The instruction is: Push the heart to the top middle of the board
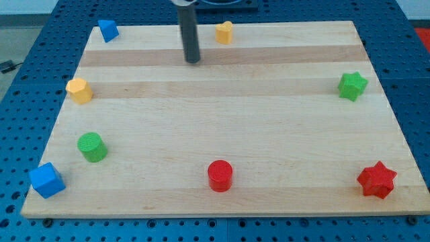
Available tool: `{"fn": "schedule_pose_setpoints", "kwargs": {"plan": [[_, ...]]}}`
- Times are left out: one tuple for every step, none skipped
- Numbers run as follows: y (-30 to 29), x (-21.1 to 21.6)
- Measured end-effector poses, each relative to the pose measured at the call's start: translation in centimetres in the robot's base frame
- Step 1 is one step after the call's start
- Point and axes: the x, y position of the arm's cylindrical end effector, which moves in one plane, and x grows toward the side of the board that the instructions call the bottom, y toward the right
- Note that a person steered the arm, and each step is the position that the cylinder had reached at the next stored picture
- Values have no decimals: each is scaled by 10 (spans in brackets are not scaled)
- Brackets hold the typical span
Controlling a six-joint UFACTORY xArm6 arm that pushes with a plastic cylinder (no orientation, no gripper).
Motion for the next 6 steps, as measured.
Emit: {"fn": "schedule_pose_setpoints", "kwargs": {"plan": [[24, -12], [28, -29], [37, -37], [43, -38], [44, -43], [49, -43]]}}
